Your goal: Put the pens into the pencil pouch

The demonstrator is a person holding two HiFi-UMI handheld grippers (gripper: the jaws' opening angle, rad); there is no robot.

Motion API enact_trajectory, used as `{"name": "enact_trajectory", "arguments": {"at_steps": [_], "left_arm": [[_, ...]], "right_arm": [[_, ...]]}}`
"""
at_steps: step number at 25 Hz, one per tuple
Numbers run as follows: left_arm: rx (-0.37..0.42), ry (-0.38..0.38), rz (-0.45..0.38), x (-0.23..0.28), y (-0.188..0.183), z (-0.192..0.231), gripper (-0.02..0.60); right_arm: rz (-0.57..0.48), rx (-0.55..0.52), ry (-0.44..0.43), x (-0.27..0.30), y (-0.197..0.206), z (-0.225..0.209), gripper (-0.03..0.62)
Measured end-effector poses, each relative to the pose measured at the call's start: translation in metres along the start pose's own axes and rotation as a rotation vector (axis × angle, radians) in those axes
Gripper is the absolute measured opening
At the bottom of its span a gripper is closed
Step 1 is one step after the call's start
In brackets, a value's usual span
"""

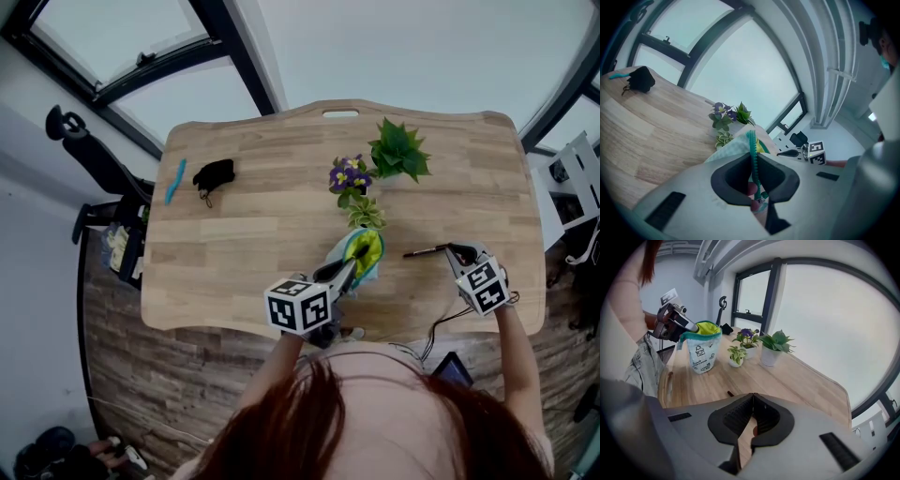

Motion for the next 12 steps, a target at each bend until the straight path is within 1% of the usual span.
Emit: {"name": "enact_trajectory", "arguments": {"at_steps": [9, 12], "left_arm": [[-0.003, -0.01, 0.008, 0.003, 0.001, 0.0, 0.019], [-0.001, -0.013, 0.015, 0.005, 0.003, 0.001, 0.018]], "right_arm": [[0.098, 0.016, -0.018, 0.017, 0.024, -0.02, 0.002], [0.127, 0.0, -0.038, 0.023, 0.03, -0.023, 0.003]]}}
Point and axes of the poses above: the fingertips, and each gripper's own axes: x forward along the fingers, z to its left, y out of its underside, the point moved 9 cm from there along -x, backward along the fingers, and after that the axes turned 7 degrees about -y, right-handed, at the moved point
